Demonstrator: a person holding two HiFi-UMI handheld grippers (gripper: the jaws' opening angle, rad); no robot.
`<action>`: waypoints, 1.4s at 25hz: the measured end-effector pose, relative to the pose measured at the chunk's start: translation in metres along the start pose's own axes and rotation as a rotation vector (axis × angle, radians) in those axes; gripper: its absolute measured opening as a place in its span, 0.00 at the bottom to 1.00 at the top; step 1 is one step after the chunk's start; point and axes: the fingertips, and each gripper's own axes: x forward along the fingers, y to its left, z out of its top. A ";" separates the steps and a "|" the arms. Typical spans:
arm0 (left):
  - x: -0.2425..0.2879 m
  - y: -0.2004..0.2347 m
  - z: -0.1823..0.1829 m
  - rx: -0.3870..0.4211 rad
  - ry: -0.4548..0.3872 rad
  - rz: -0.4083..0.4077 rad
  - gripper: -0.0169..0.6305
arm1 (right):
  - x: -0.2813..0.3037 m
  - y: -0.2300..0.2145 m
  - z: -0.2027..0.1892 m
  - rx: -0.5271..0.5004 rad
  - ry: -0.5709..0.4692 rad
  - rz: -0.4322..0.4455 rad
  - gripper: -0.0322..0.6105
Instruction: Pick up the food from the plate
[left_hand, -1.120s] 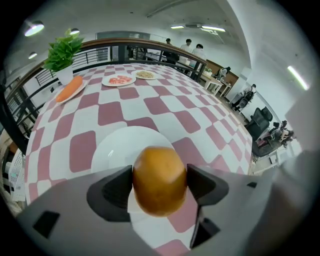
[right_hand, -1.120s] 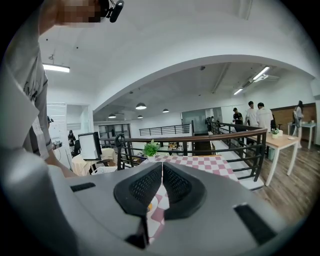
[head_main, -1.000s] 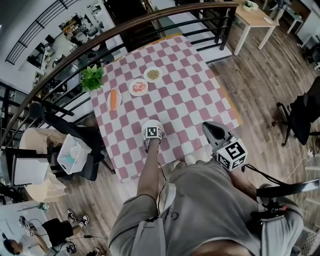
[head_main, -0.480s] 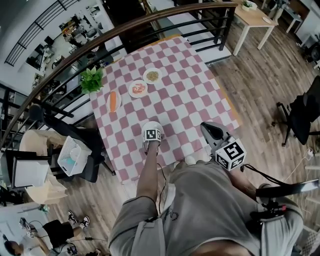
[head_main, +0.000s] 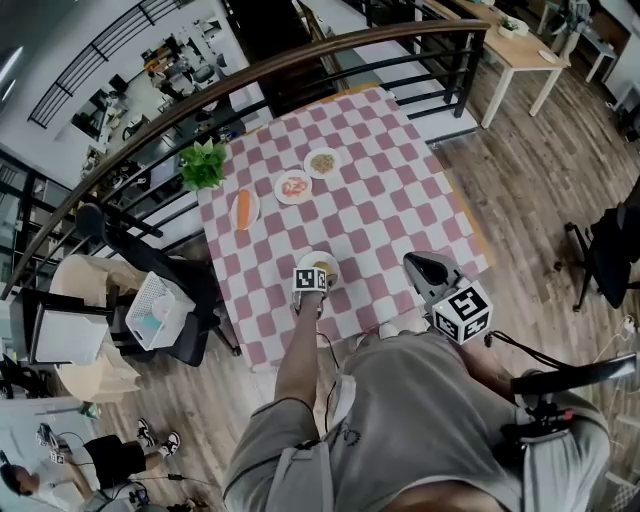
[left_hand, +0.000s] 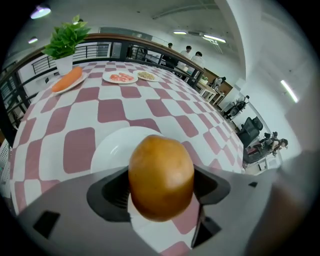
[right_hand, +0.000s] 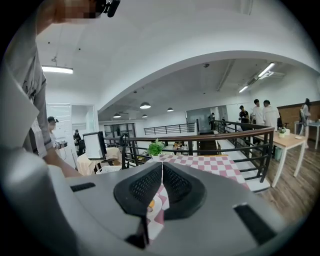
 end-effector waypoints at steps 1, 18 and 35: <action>-0.004 0.000 0.005 0.012 -0.022 0.007 0.59 | 0.002 0.003 -0.001 -0.002 0.004 0.011 0.08; -0.179 -0.090 0.124 0.282 -0.720 -0.042 0.59 | 0.046 0.019 -0.004 -0.045 0.047 0.131 0.08; -0.466 -0.177 0.108 0.331 -1.293 0.075 0.59 | 0.068 0.048 0.072 -0.106 -0.137 0.188 0.08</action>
